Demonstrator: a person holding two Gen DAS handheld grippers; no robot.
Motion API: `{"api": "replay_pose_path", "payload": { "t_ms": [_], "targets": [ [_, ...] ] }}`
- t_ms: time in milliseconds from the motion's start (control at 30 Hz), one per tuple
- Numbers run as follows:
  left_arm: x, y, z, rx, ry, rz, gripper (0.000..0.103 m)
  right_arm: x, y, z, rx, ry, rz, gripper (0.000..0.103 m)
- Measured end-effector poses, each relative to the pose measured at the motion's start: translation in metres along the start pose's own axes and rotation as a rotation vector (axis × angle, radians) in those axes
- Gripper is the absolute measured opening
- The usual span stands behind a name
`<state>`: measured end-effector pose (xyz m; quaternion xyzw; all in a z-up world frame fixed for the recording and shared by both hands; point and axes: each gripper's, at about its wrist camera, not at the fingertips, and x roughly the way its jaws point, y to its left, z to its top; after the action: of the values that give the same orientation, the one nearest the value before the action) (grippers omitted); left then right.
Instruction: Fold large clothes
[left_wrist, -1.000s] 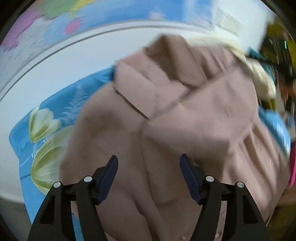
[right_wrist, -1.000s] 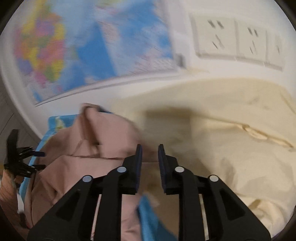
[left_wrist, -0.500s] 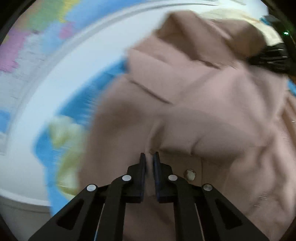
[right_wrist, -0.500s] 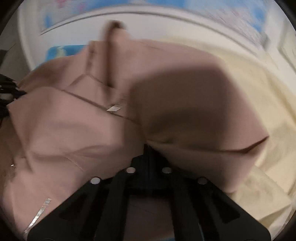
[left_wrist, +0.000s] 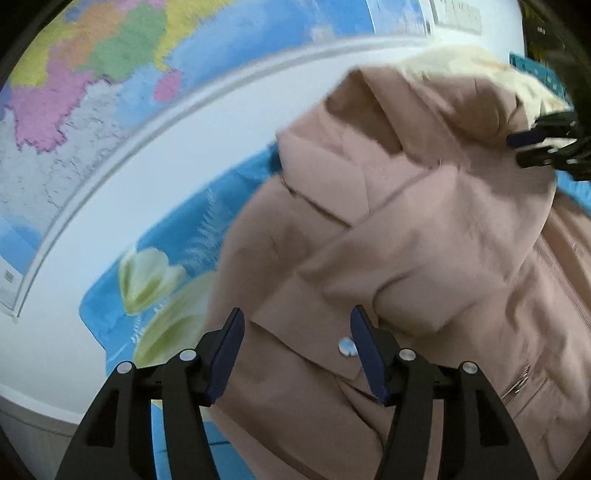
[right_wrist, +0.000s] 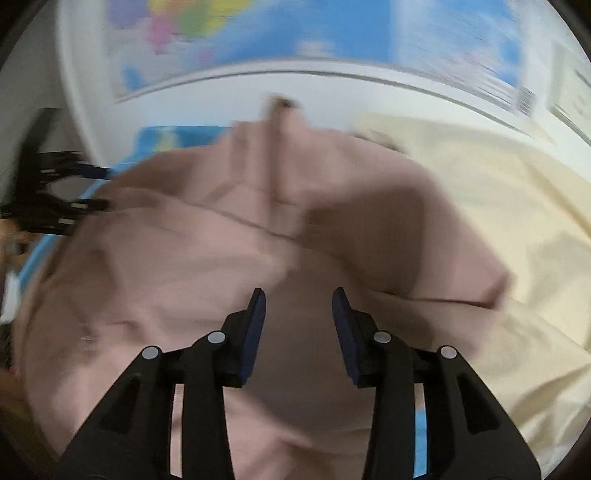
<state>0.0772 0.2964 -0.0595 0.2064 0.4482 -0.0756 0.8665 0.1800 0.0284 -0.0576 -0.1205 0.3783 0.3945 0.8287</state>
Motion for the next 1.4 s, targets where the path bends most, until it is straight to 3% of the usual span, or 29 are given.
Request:
{"api": "replay_pose_path", "payload": {
  "t_ms": [33,100,200,233,267,333,400,467,667,767,833,967,1100,1133,1200,1233,1267,1400],
  "targets": [
    [0.010,-0.003,0.000,0.004,0.037,0.007,0.054,0.003,0.010,-0.001,-0.020,0.010,0.029,0.039],
    [0.029,-0.005,0.002,0.001,0.086,0.054,0.033,0.021,0.030,-0.002,-0.092,0.049,0.027,0.039],
    [0.040,0.006,0.011,-0.043,0.089,0.128,0.007,0.044,0.039,-0.013,-0.146,0.126,-0.004,0.037],
    [0.039,0.010,0.013,-0.064,0.087,0.156,0.006,0.048,0.036,-0.017,-0.149,0.136,-0.026,0.038],
    [0.040,0.017,0.016,-0.094,0.084,0.184,0.006,0.047,0.035,-0.019,-0.138,0.127,-0.019,0.038],
    [0.033,0.029,0.017,-0.154,0.067,0.158,0.009,0.040,0.028,-0.024,-0.099,0.133,-0.017,0.039],
    [0.012,0.038,0.011,-0.207,0.010,0.118,0.040,0.029,0.025,-0.026,-0.092,0.135,-0.035,0.040],
    [-0.011,0.041,0.001,-0.223,-0.045,0.108,0.053,0.017,0.021,-0.031,-0.066,0.123,0.016,0.041],
    [-0.072,0.040,-0.053,-0.278,-0.098,0.097,0.056,-0.012,0.088,-0.023,-0.107,0.053,0.357,0.049],
    [-0.090,0.036,-0.081,-0.342,-0.115,0.051,0.057,-0.009,0.145,-0.033,-0.169,0.110,0.584,0.050],
    [-0.100,0.030,-0.104,-0.380,-0.124,0.039,0.058,-0.006,0.175,-0.042,-0.200,0.153,0.673,0.050],
    [-0.105,0.024,-0.137,-0.446,-0.114,0.011,0.059,0.005,0.226,-0.052,-0.269,0.204,0.756,0.050],
    [-0.111,0.020,-0.162,-0.491,-0.118,-0.010,0.059,0.036,0.269,-0.043,-0.290,0.236,0.771,0.050],
    [-0.112,0.020,-0.164,-0.494,-0.120,-0.011,0.059,0.040,0.276,-0.040,-0.293,0.232,0.768,0.048],
    [-0.114,0.020,-0.168,-0.499,-0.126,-0.014,0.059,0.040,0.287,-0.035,-0.295,0.240,0.794,0.033],
    [-0.117,0.020,-0.170,-0.501,-0.135,-0.012,0.059,0.040,0.291,-0.030,-0.278,0.246,0.814,0.013],
    [-0.121,0.022,-0.170,-0.502,-0.144,-0.011,0.059,0.035,0.288,-0.027,-0.274,0.240,0.829,0.005],
    [-0.143,0.035,-0.169,-0.505,-0.198,0.014,0.059,-0.013,0.262,0.027,-0.247,0.118,0.832,0.002]
  ]
}}
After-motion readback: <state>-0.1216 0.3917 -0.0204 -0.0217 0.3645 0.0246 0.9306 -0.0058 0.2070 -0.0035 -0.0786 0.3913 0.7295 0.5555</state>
